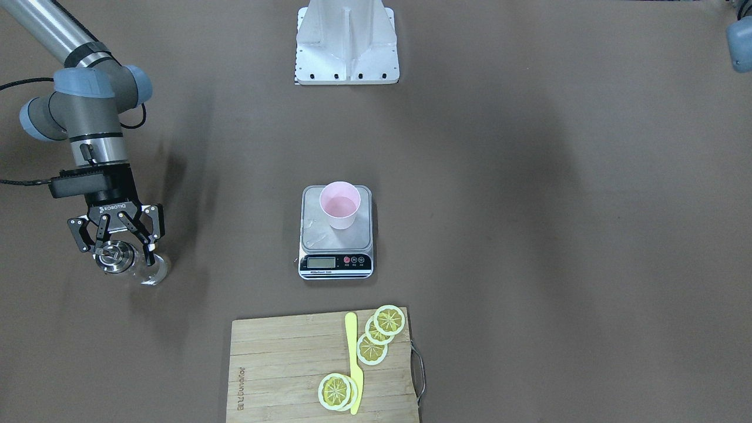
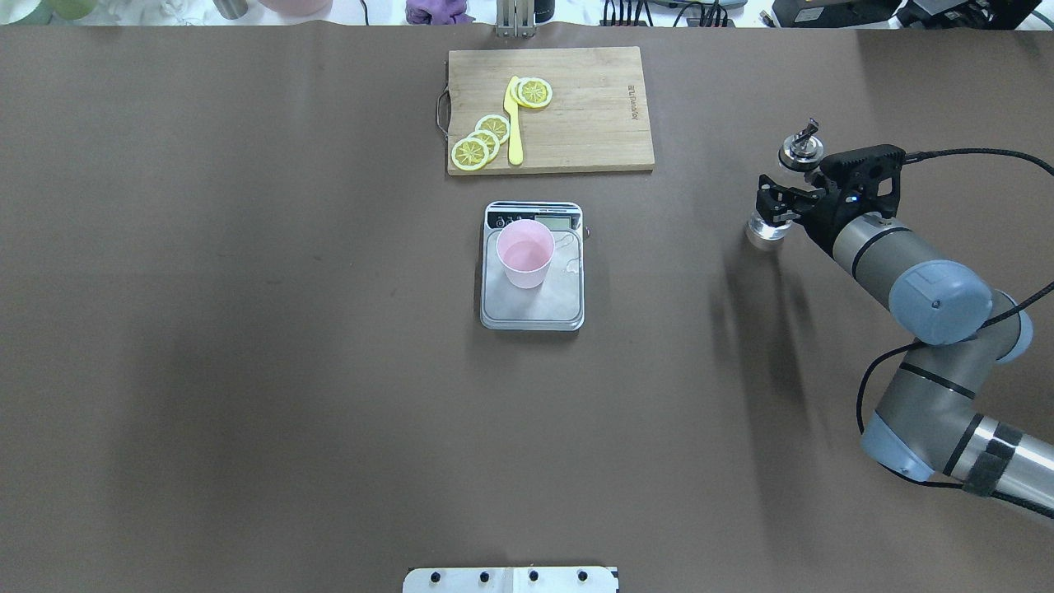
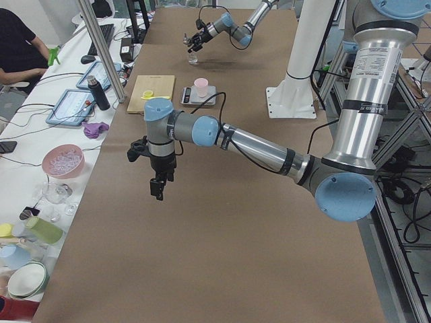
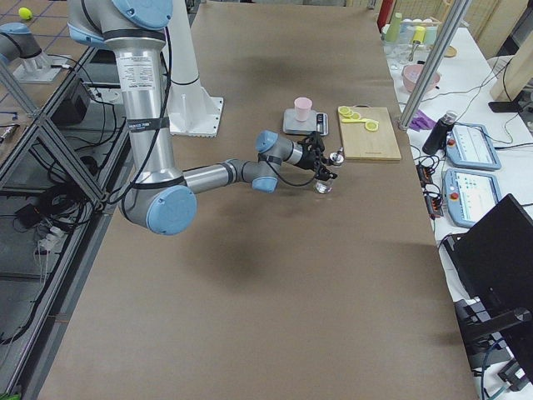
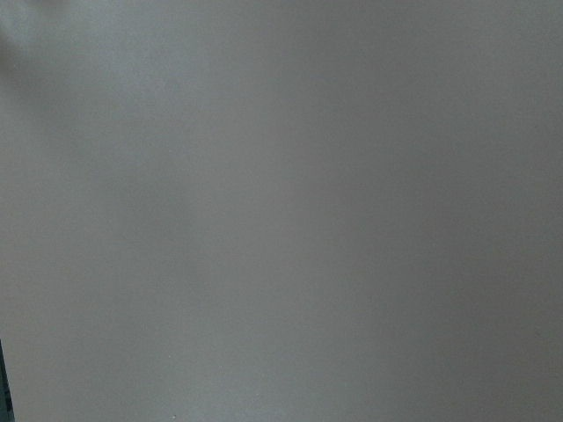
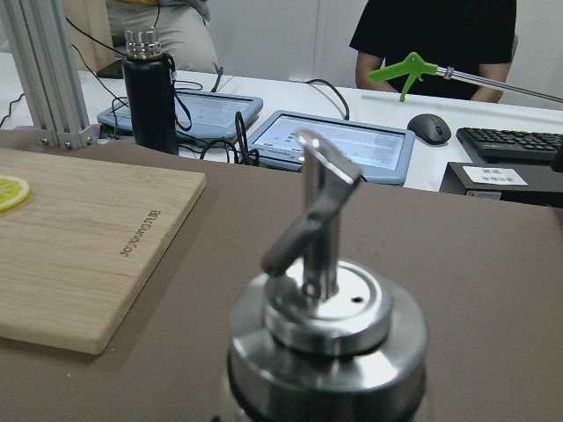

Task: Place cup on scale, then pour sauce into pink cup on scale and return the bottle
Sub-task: 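Lower the bottle onto the table with the right gripper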

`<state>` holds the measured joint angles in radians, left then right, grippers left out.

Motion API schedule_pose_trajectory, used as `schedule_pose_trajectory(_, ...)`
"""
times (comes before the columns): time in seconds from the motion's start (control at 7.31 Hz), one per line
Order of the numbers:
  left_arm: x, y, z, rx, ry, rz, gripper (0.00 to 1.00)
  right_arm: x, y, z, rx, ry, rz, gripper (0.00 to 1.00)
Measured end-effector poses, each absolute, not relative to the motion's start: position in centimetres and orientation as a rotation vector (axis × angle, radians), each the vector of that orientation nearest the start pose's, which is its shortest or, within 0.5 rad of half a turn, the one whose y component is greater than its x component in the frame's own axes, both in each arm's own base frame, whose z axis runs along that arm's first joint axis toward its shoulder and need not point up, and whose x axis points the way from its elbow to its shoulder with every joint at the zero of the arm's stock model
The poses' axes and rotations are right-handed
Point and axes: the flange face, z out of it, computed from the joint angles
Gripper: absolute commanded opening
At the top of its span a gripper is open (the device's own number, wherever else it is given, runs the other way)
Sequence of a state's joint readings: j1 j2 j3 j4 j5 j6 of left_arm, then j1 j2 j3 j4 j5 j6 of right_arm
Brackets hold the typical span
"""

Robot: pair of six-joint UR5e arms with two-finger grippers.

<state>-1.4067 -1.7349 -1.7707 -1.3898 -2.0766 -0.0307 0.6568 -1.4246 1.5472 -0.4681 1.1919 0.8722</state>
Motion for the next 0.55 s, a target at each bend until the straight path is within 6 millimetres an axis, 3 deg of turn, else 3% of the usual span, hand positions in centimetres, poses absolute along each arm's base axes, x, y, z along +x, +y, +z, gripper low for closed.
schedule_pose_trajectory(0.55,0.58,-55.62,50.99,0.129,0.519,0.176,0.99,-34.37,-47.60,47.12,1.016,-0.741,0.188,1.00)
